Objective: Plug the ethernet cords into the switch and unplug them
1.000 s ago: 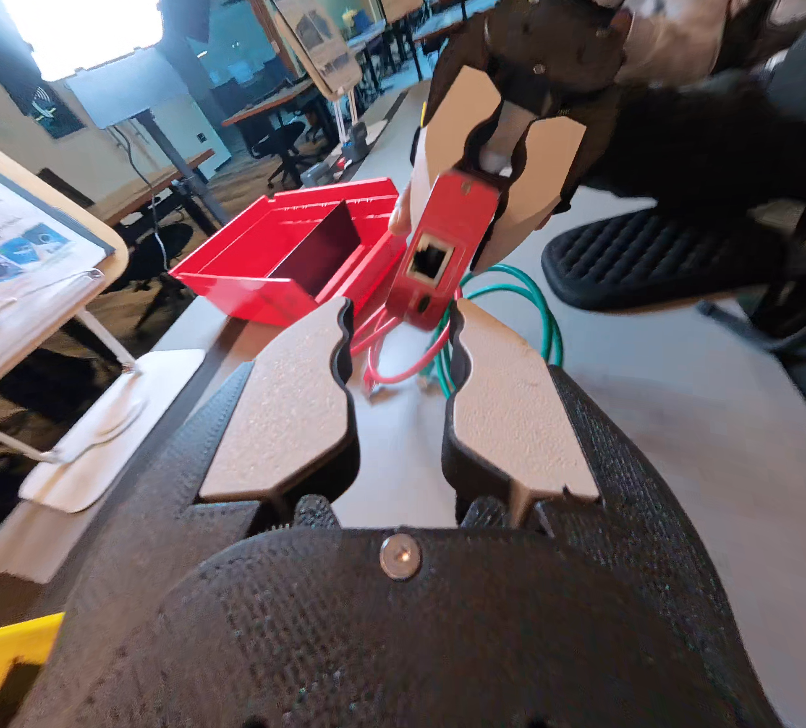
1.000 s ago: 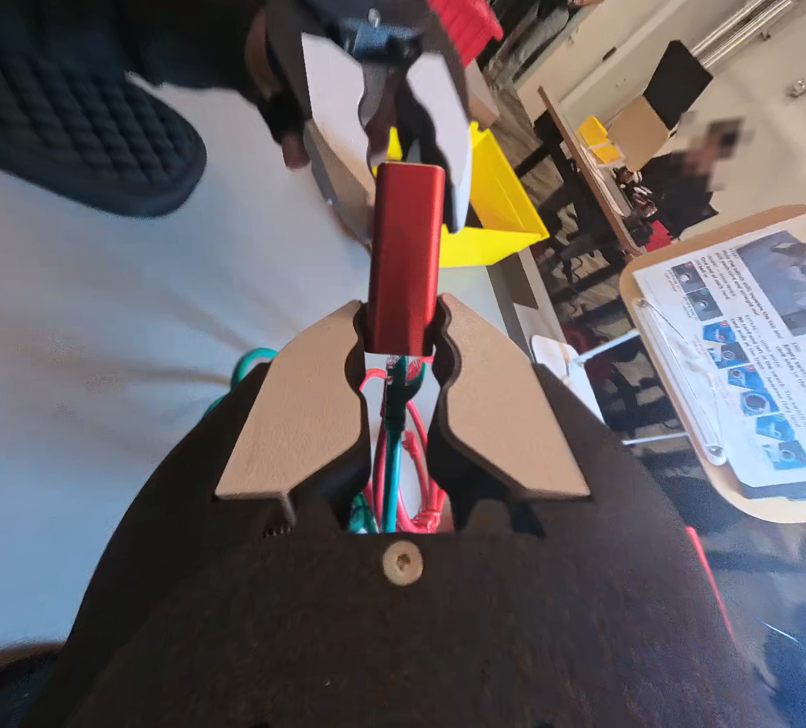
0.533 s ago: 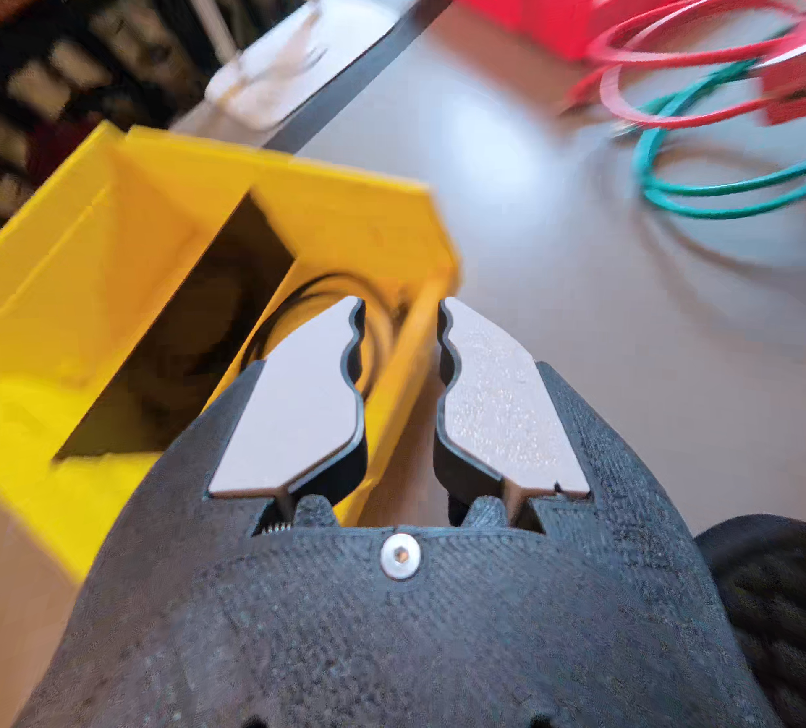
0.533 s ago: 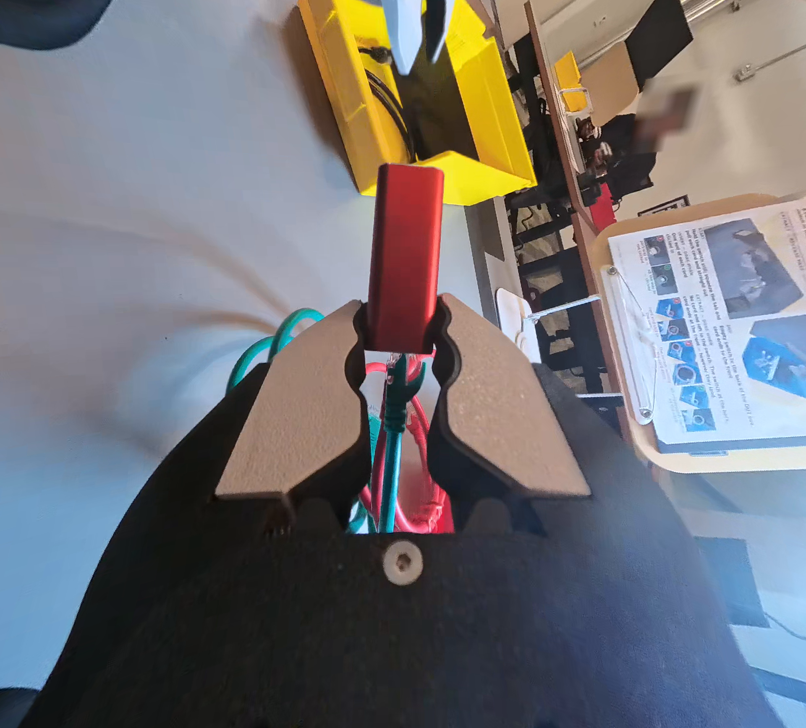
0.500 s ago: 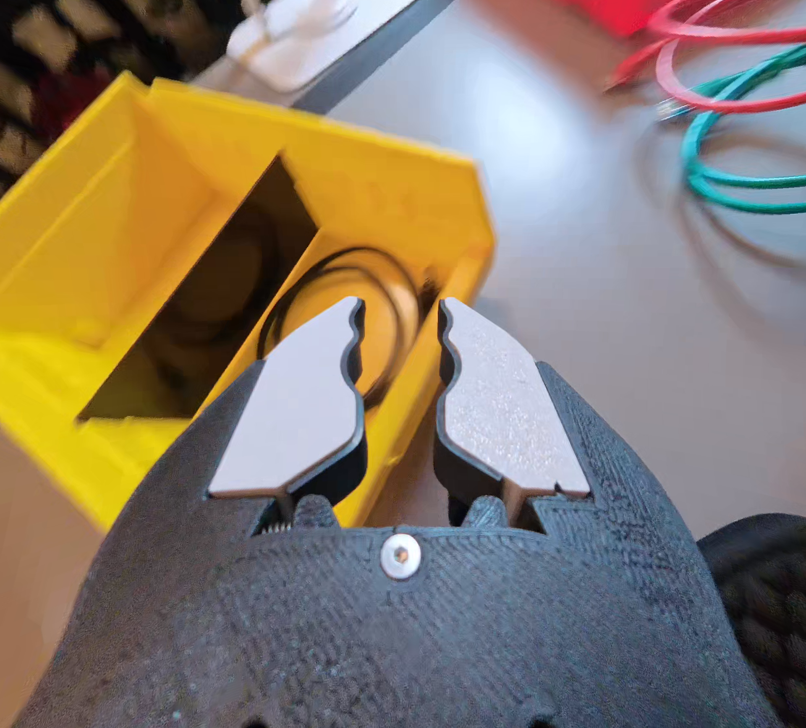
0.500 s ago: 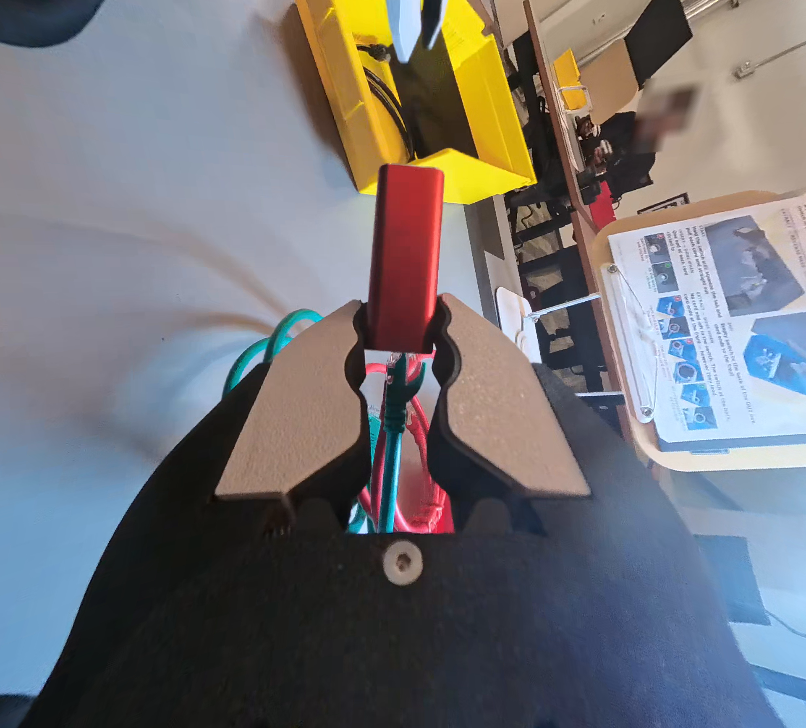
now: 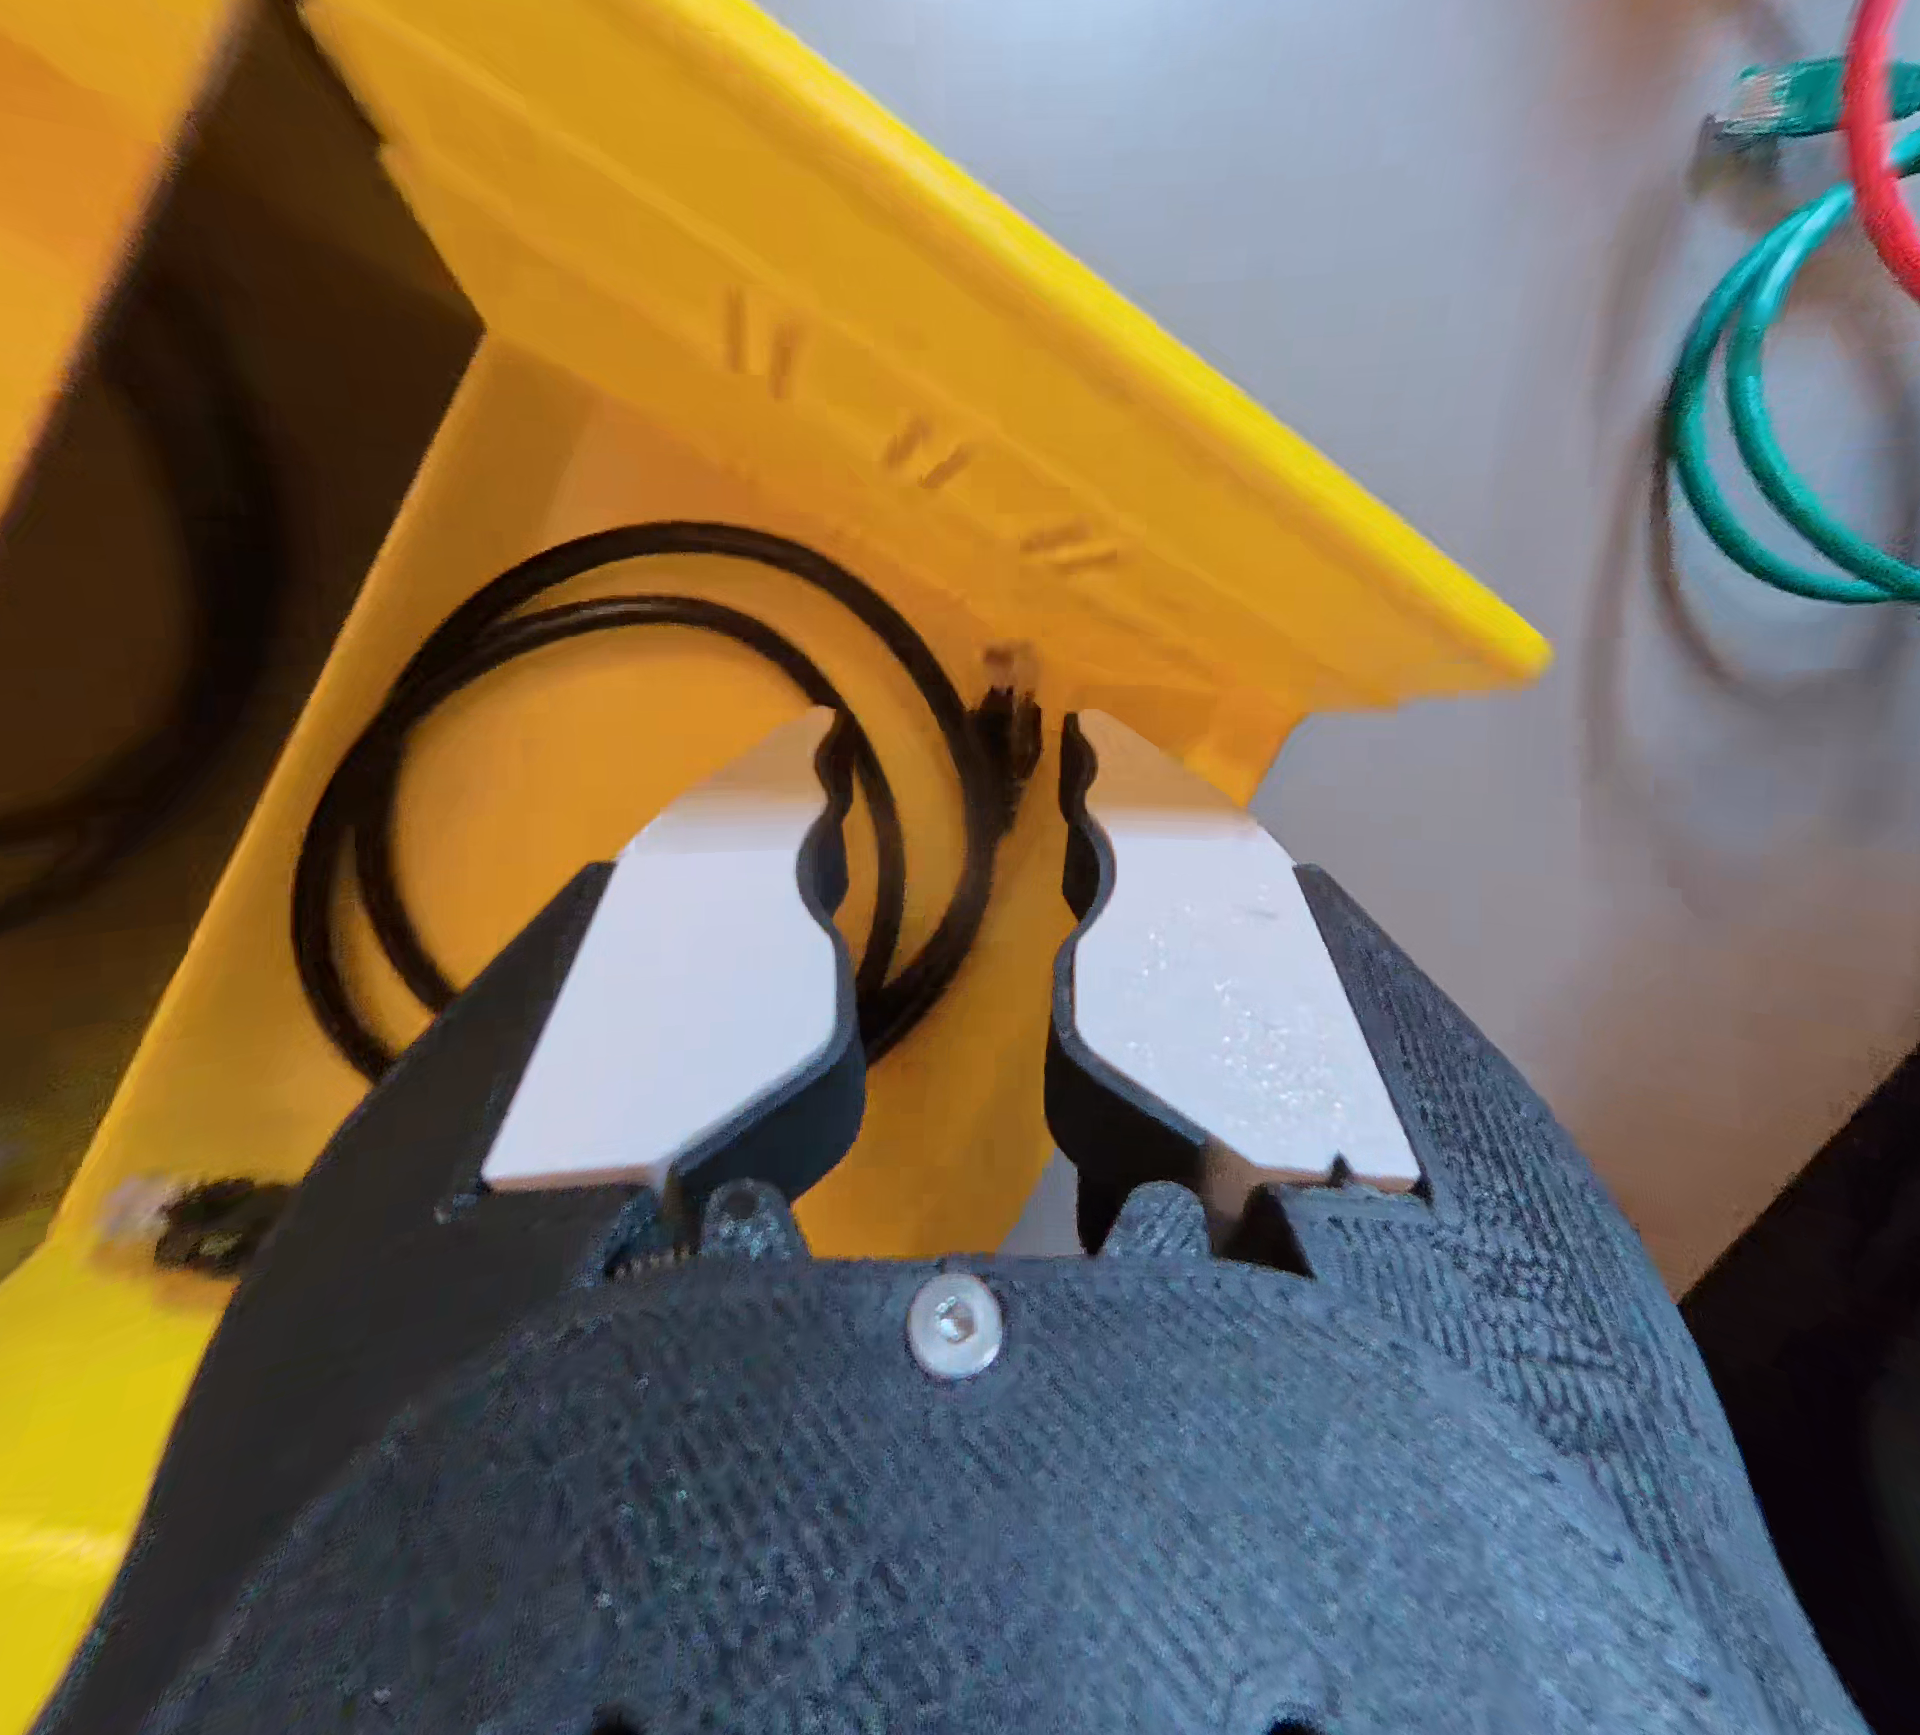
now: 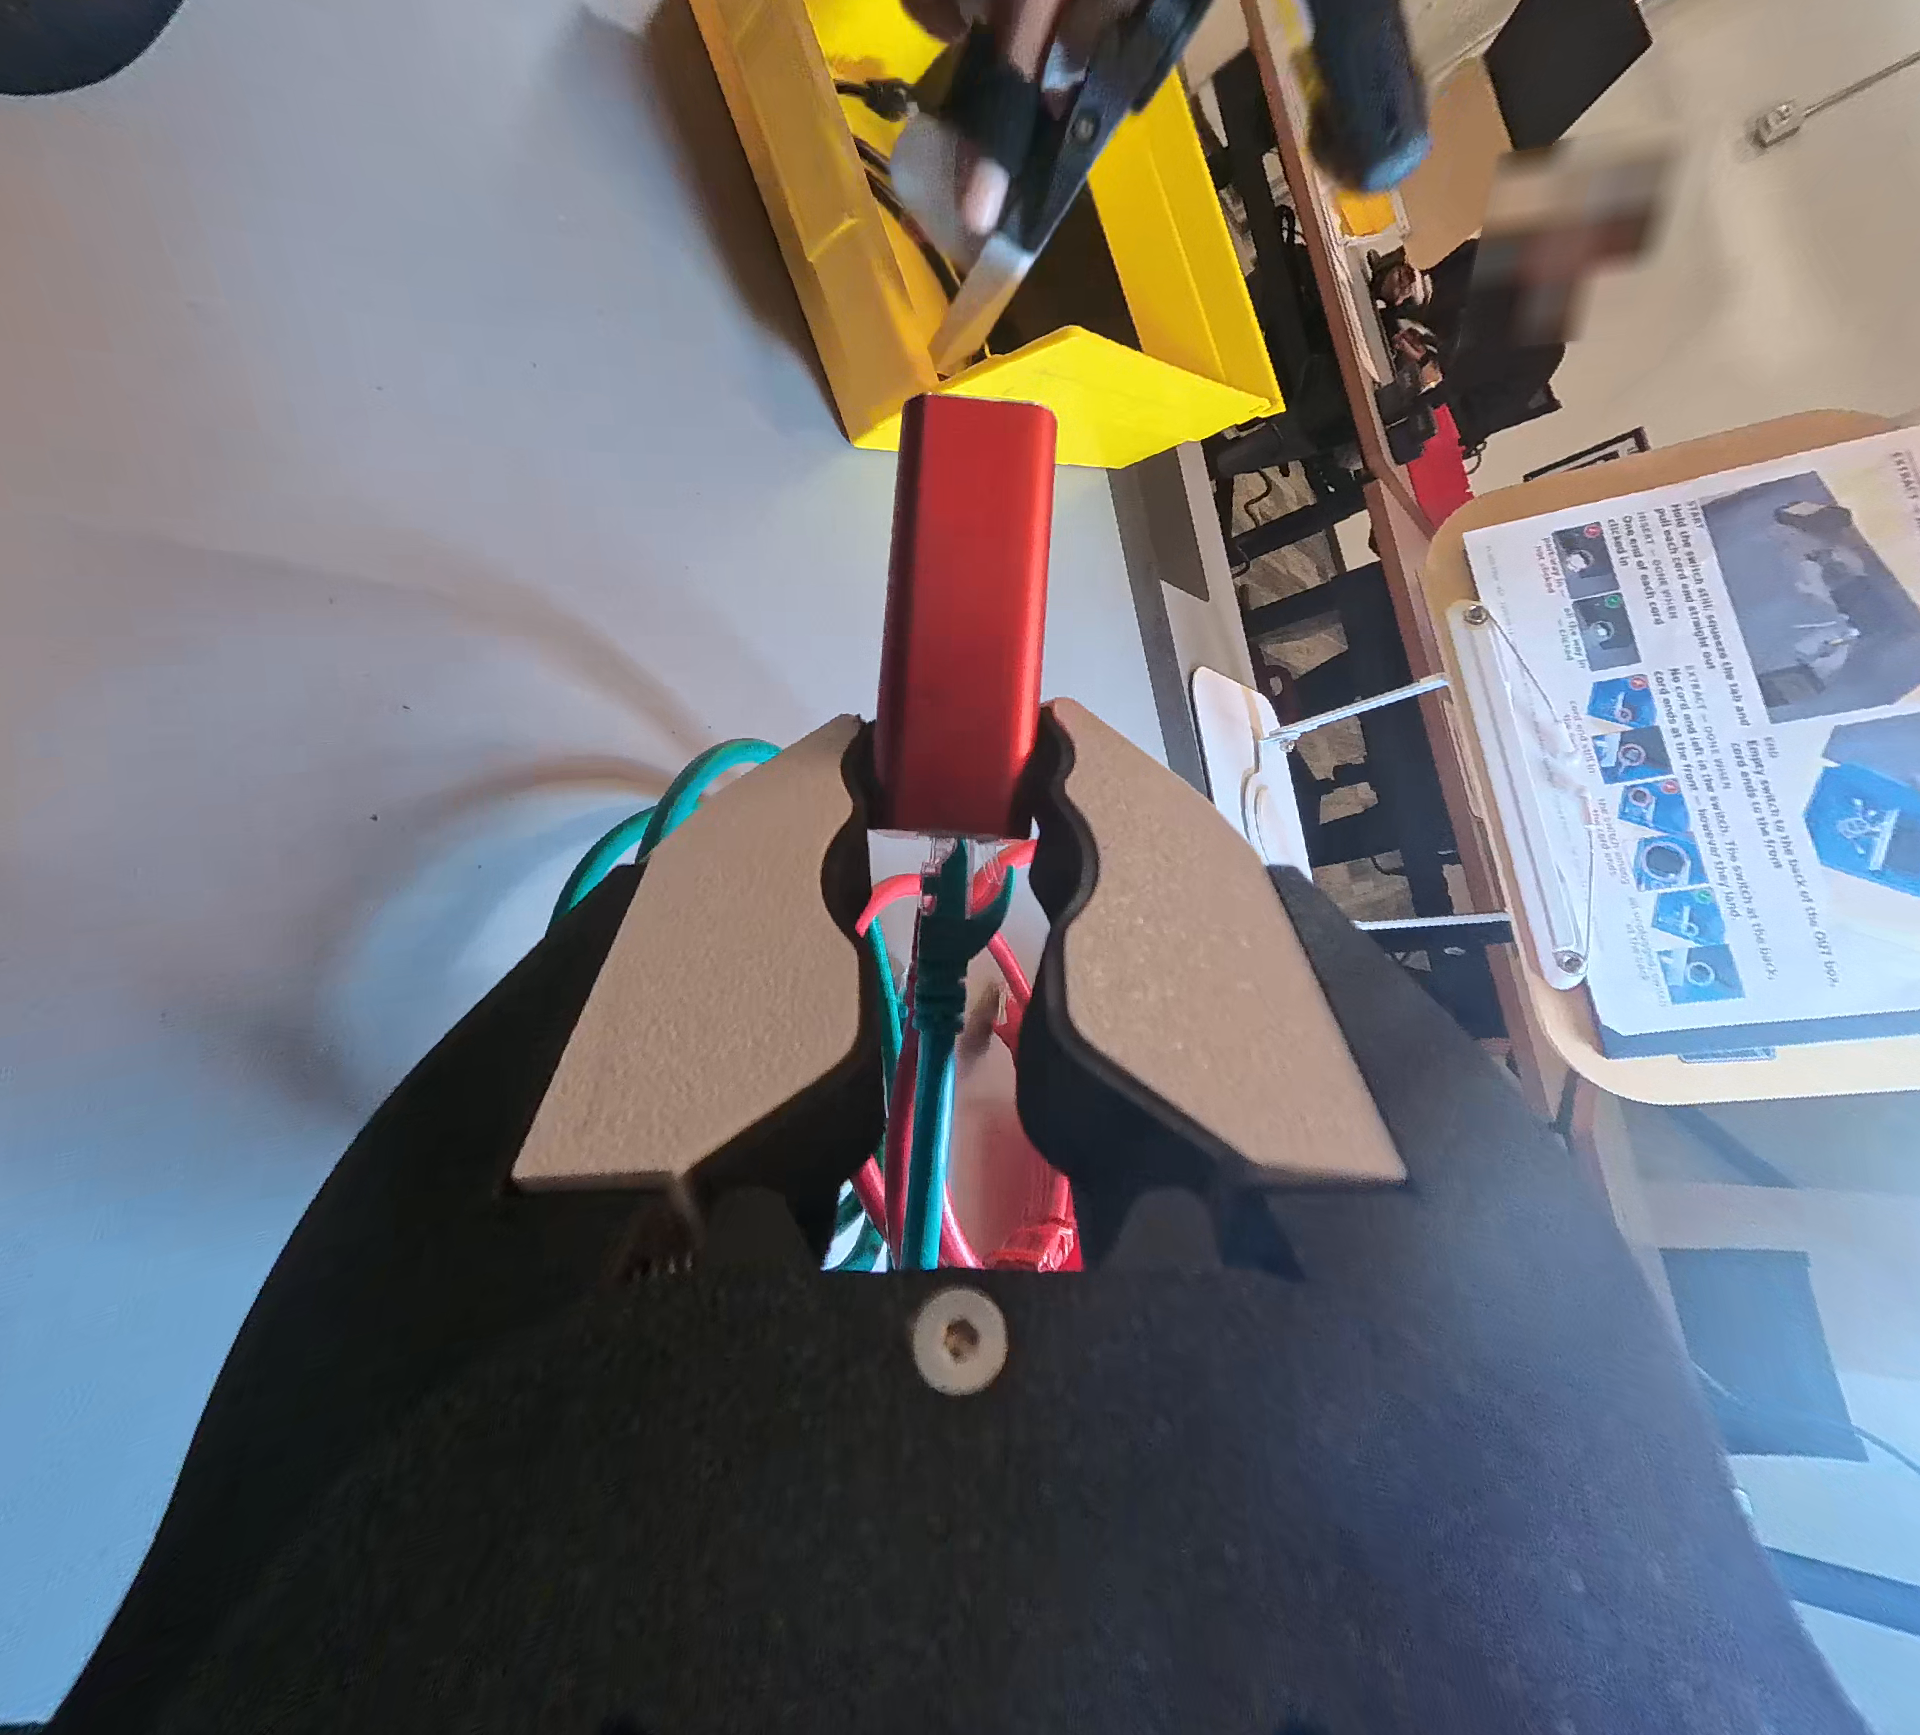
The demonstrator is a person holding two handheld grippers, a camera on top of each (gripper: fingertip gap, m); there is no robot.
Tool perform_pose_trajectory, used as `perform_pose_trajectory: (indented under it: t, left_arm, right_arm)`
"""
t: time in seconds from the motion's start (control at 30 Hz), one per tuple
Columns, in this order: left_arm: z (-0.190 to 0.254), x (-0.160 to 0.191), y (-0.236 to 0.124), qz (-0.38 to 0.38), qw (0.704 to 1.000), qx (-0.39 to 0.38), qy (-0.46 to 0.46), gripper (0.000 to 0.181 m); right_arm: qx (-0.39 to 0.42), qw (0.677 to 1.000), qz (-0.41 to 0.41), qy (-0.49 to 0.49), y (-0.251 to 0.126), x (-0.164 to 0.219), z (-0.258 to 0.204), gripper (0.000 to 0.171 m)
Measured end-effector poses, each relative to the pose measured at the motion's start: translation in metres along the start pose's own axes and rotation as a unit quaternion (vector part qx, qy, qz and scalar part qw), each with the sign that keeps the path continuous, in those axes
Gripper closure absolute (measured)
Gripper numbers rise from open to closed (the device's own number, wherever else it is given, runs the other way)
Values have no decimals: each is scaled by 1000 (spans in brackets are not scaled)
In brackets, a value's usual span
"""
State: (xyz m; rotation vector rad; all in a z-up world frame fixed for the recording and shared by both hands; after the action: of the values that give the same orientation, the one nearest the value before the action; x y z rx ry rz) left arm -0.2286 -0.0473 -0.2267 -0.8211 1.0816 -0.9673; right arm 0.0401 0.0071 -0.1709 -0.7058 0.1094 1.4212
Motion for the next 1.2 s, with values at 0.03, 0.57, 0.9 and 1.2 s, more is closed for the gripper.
perform_pose_trajectory:
  t: [0.03, 0.57, 0.9, 1.2]
  left_arm:
    - [-3, -2, 9, -15, 1000, -9, -4, 142]
    - [117, 33, -148, 115, 954, -43, 274, 176]
    - [175, 119, -58, 78, 936, 183, 290, 161]
    - [207, 74, -7, 125, 908, 164, 365, 154]
  right_arm:
    - [2, 1000, 0, 1, 0, 0, 1, 145]
    - [68, 997, -13, 35, -26, 27, 34, 145]
    - [111, 992, -22, 63, -53, 52, 40, 144]
    - [120, 989, -18, 87, -56, 58, 43, 145]
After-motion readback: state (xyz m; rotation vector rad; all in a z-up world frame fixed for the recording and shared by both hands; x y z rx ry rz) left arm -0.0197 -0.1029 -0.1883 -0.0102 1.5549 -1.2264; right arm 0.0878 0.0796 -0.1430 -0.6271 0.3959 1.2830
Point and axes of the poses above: each gripper's, where its closed fingertips meet, y out along the fingers, x out of its underside, z = x × y across the jaws, the point moved 5 cm from there along -y, back along the fingers, and after that the axes turned 4 degrees about -y, right-handed, at the moved point
